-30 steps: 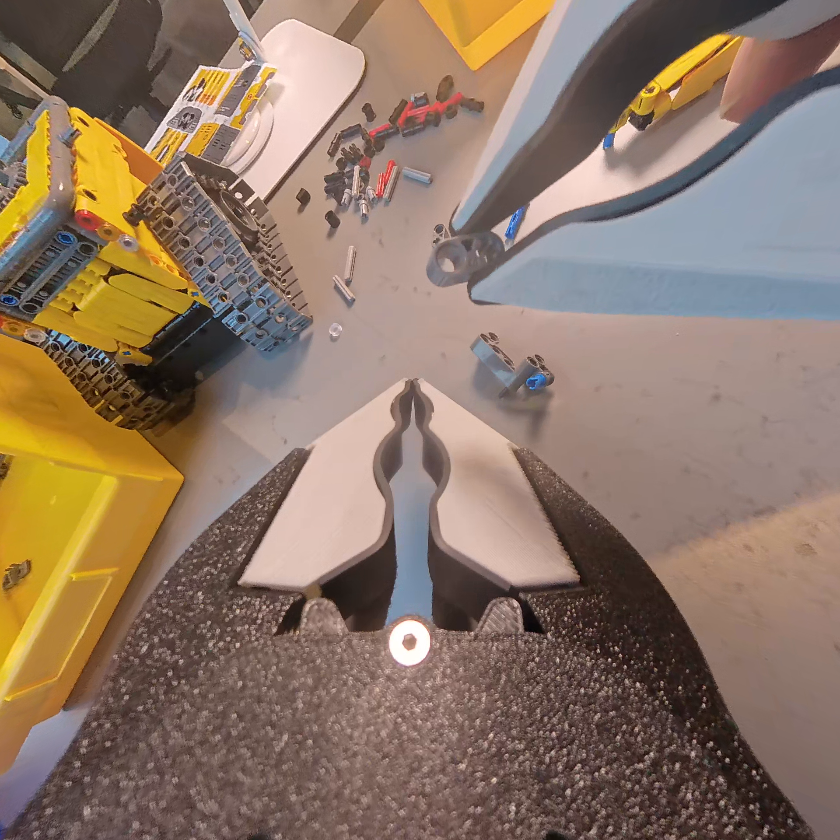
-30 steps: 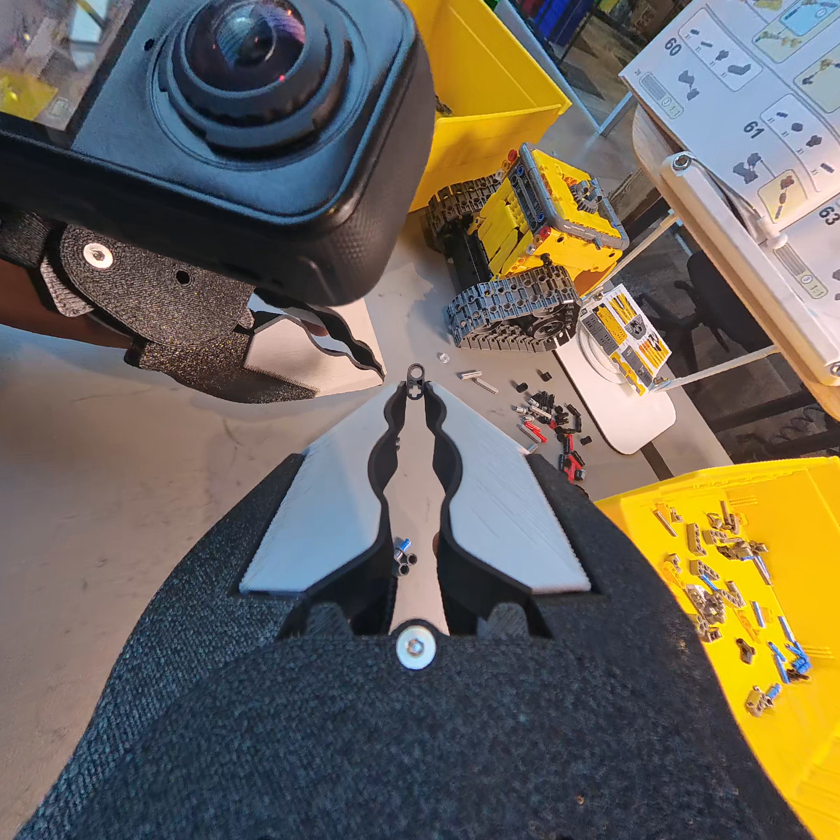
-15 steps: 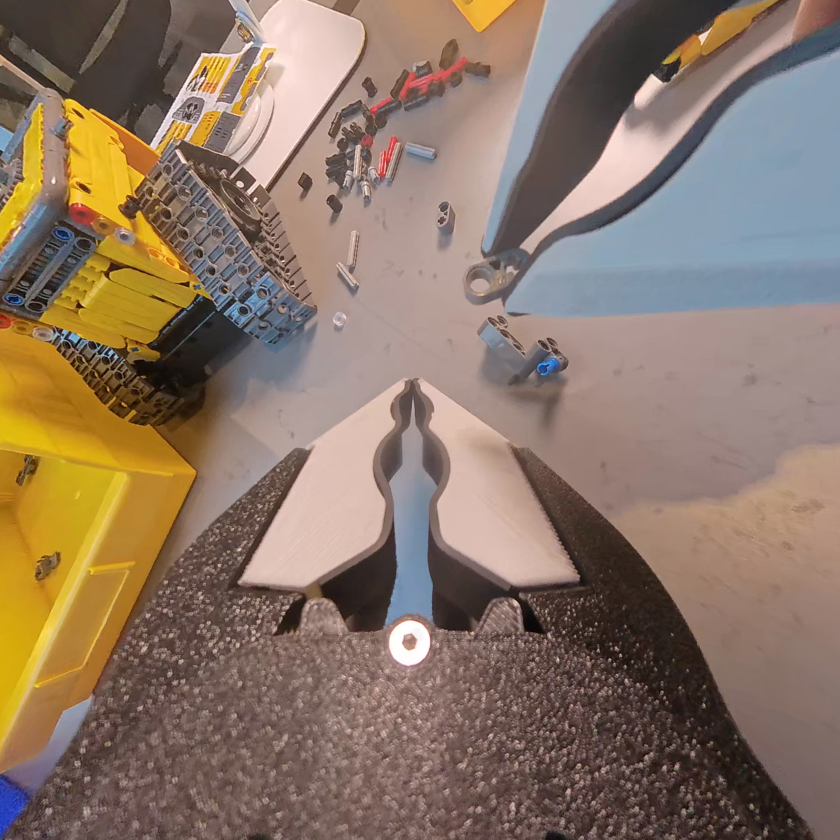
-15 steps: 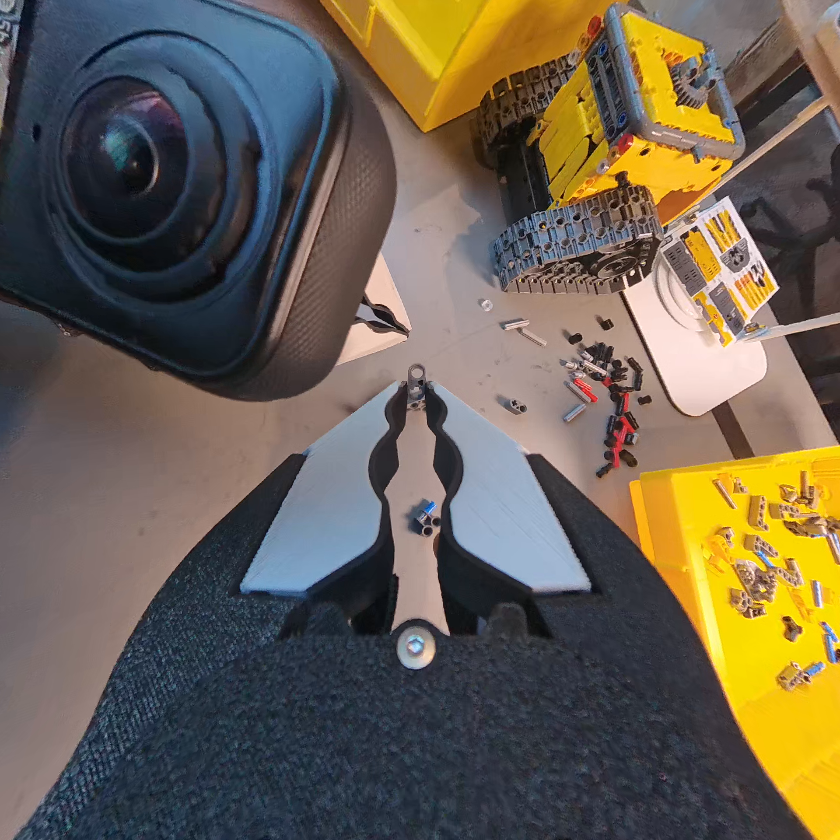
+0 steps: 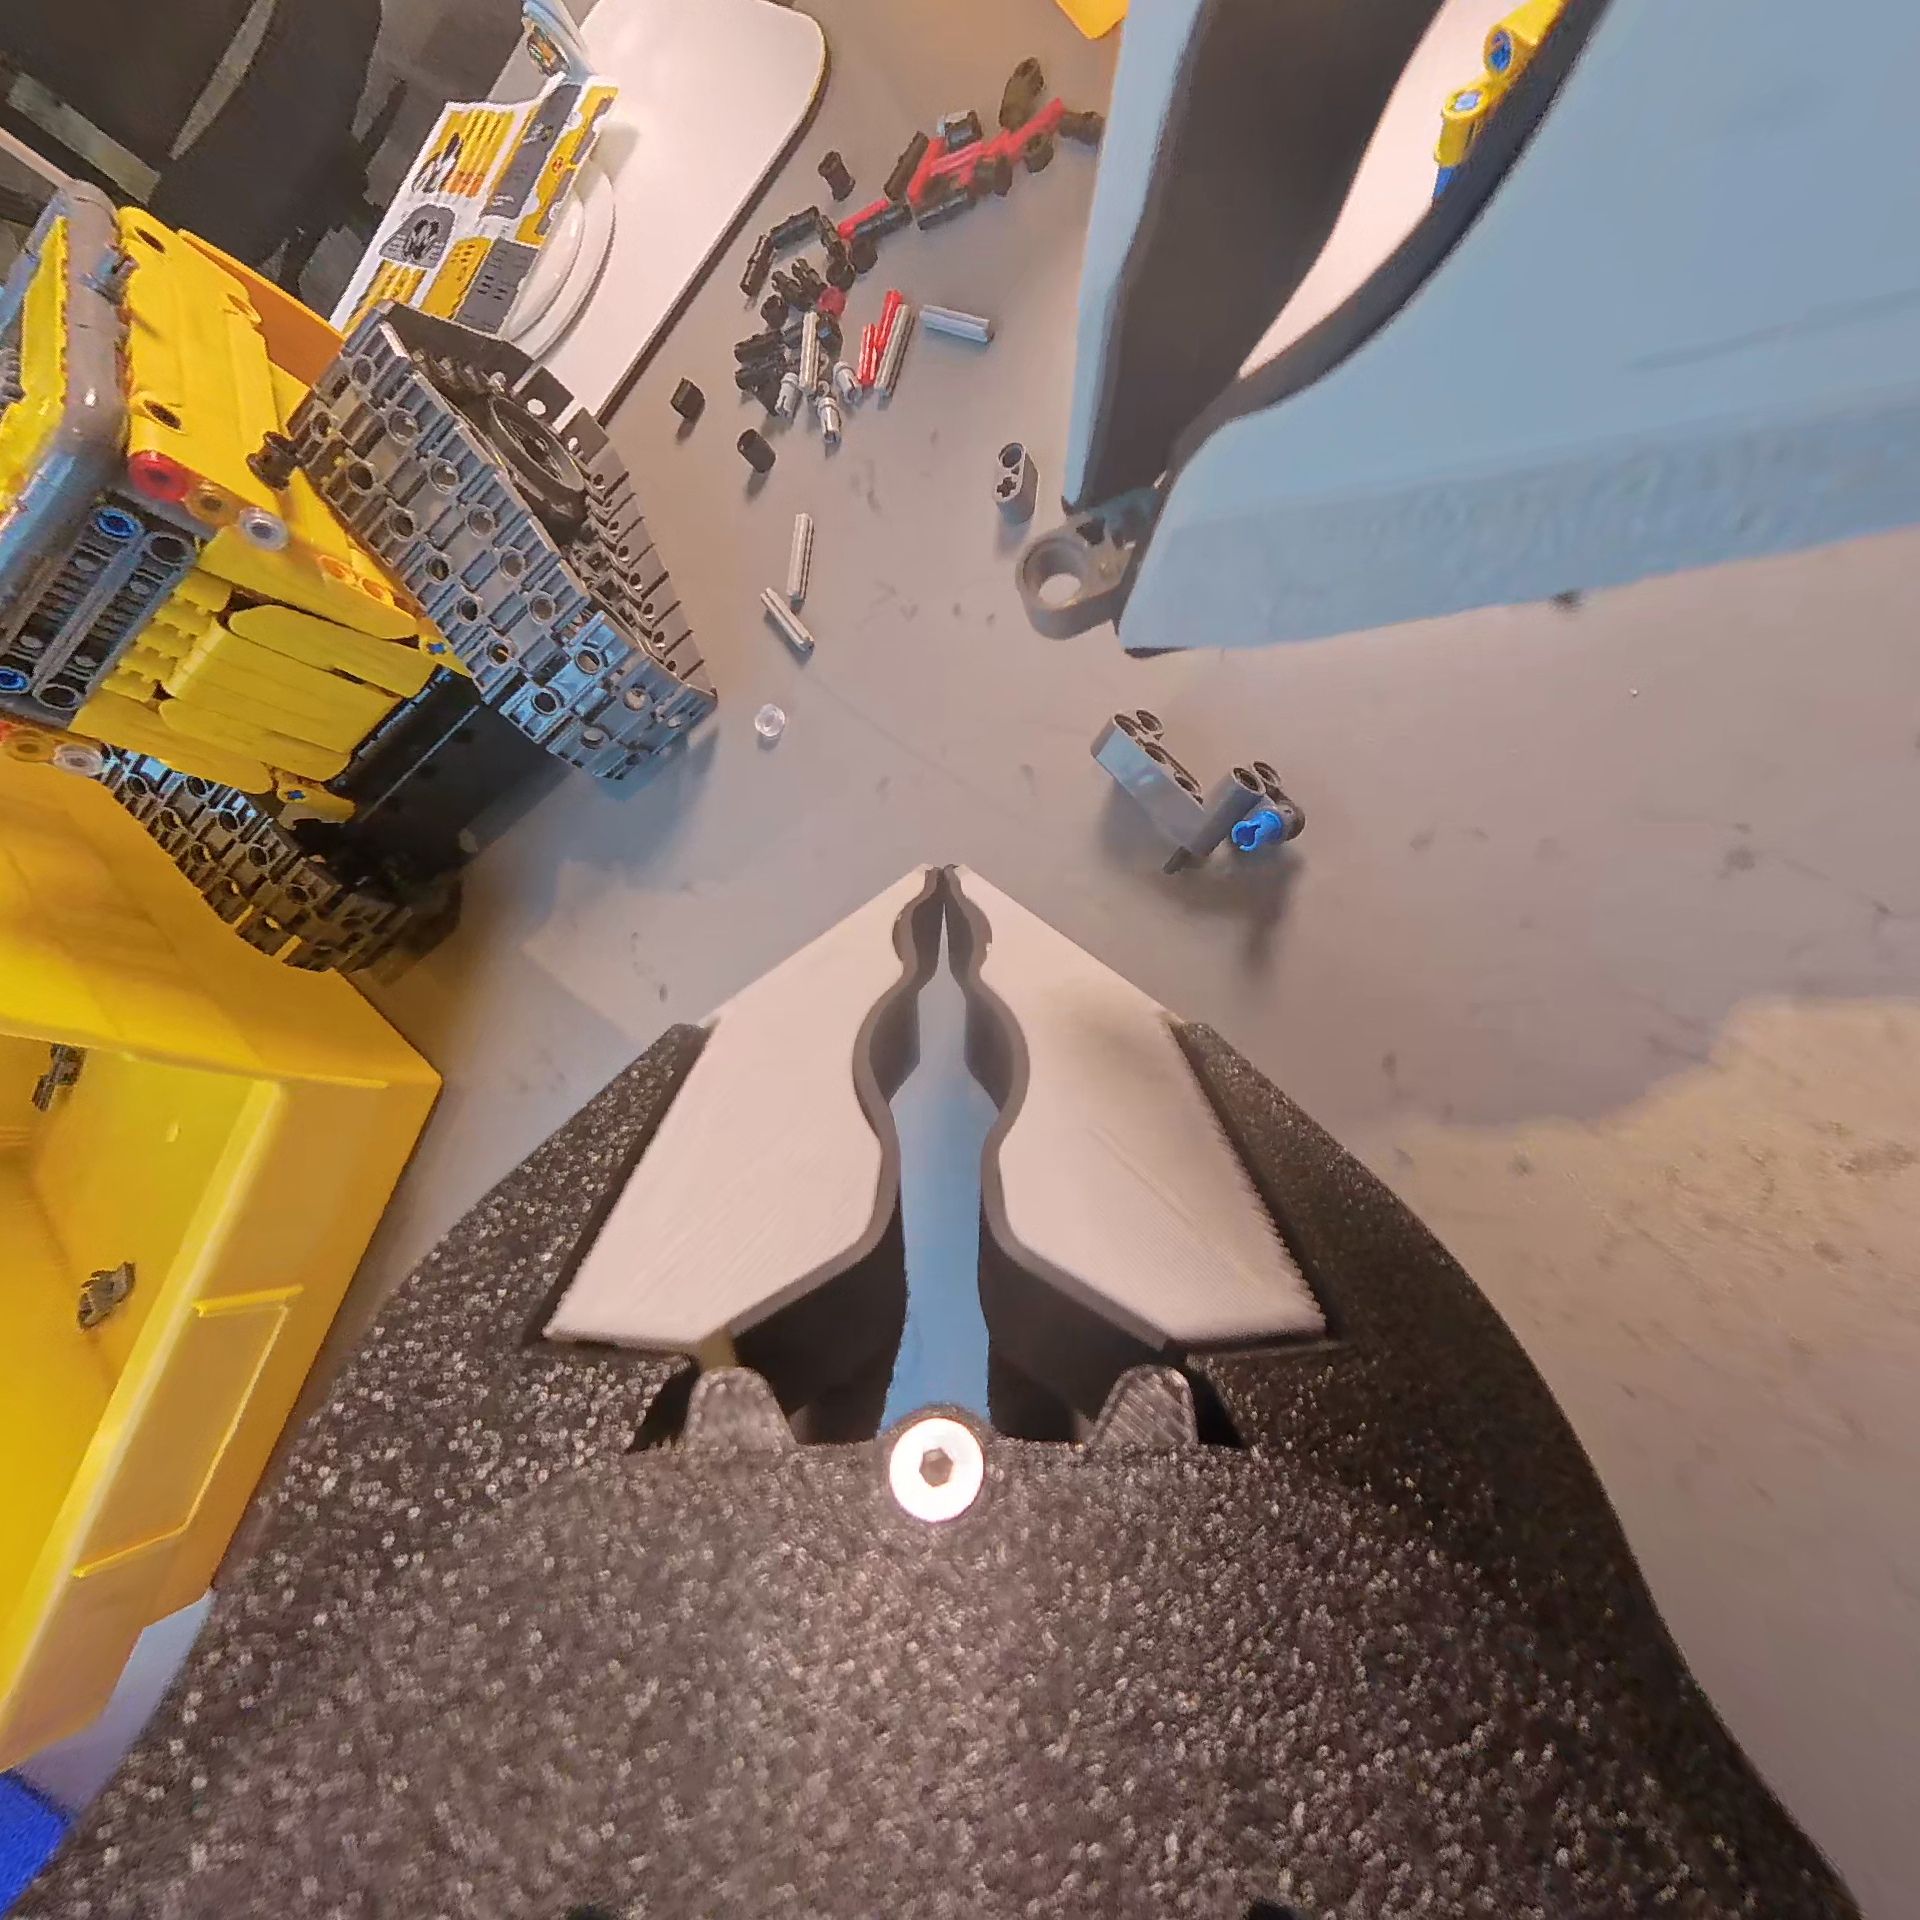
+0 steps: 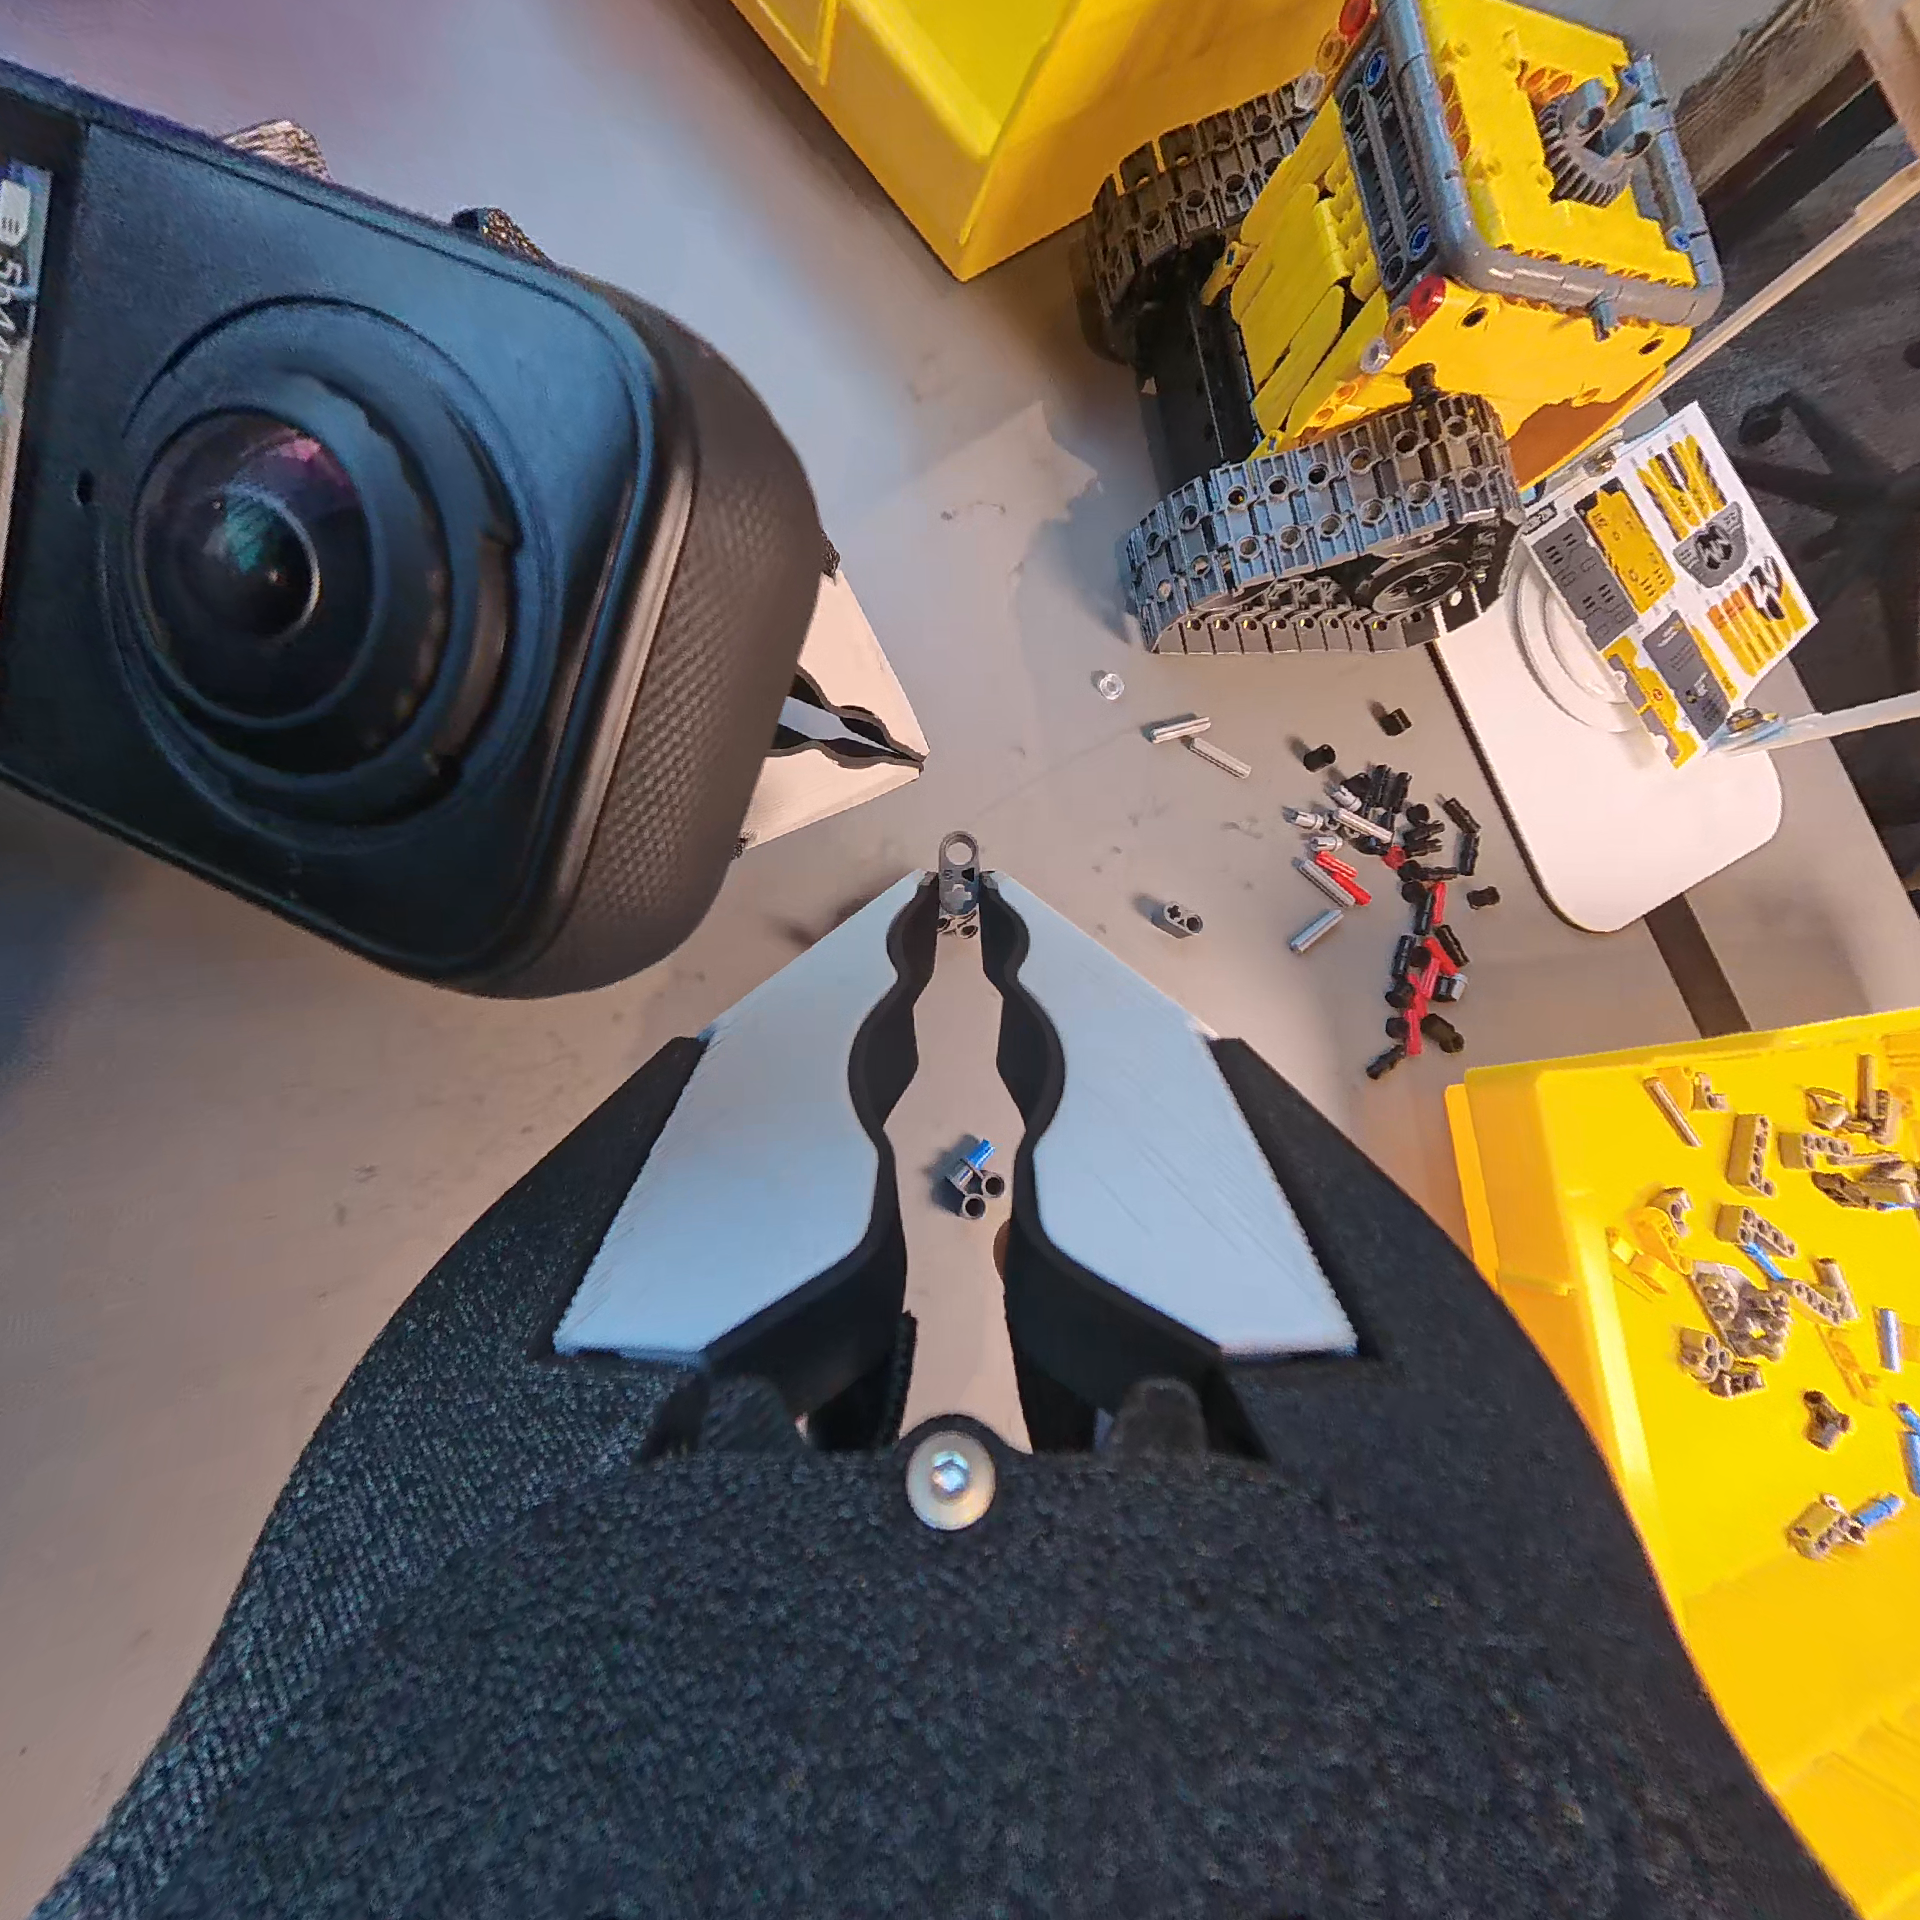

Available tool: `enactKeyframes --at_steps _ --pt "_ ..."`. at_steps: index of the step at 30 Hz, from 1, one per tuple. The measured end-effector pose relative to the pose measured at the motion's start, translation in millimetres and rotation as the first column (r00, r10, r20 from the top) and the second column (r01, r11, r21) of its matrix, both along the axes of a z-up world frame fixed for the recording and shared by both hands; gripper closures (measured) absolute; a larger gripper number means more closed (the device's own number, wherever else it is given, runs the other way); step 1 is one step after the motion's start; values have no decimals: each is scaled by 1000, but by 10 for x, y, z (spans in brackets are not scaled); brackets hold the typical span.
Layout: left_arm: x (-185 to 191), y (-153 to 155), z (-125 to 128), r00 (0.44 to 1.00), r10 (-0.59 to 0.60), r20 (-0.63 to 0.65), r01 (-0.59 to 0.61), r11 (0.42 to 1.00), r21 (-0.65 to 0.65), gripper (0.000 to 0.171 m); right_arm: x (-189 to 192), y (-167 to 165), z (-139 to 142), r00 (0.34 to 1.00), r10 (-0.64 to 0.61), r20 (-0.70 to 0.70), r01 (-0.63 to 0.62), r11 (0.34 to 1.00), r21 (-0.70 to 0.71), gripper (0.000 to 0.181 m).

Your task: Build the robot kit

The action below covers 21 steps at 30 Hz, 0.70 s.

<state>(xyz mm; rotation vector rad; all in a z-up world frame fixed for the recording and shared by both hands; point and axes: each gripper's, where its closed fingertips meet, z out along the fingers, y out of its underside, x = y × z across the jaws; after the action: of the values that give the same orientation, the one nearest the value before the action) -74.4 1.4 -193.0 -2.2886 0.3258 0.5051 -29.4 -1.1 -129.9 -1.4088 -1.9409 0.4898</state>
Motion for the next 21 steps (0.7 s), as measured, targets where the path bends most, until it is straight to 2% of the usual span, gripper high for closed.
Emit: enactKeyframes --at_steps 9,12,17,21 --pt "16 -1 -17 1000 -7 1 7 1000 -3 171 4 20 -14 1000 7 1 -7 1000 -1 174" --pt "2 -13 -19 1000 -7 0 7 1000 -5 171 36 -27 -76 998 61 25 -61 998 -16 174" --pt "-281 -128 24 999 48 9 -48 999 -7 171 316 -370 -556 938 290 189 -252 947 -200 174" --pt "-451 -221 -7 996 85 21 -84 996 -29 171 348 -436 -841 907 333 259 -278 933 -228 174"
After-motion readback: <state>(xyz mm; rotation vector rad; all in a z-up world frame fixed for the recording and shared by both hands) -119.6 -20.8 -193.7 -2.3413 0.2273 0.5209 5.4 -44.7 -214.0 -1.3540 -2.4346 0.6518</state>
